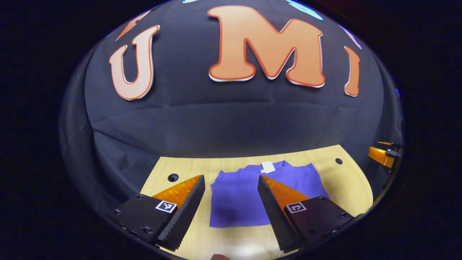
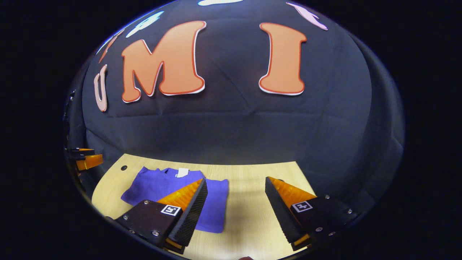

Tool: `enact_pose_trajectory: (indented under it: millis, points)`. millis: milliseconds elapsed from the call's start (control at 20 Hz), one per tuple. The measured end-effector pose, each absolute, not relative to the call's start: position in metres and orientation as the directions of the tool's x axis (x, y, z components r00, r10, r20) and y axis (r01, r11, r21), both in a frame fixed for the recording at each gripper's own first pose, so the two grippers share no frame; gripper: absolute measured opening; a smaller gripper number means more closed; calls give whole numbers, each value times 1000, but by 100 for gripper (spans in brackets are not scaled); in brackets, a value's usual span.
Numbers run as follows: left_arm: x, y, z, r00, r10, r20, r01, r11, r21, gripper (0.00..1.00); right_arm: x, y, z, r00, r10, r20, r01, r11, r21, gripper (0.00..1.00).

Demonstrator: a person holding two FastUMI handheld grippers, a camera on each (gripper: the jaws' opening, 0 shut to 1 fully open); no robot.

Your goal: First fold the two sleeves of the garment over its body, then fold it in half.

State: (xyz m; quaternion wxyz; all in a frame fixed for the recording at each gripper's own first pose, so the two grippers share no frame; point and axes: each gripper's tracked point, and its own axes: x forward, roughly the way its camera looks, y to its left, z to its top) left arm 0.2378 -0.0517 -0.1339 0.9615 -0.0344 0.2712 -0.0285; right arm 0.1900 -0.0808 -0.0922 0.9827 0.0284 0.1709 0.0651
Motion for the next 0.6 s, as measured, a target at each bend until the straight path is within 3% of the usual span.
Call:
enact_pose_trajectory:
  millis: [550,600]
  points:
    - [104,-65,-61,953,-59,-297,12,987,-157,94,67,-69,-43,978,150,-143,-147,989,32,95]
    - [93,-67,-60,953,-77,-292,29,986,-165,93,54,-69,-40,983,137,-126,-133,990,35,100]
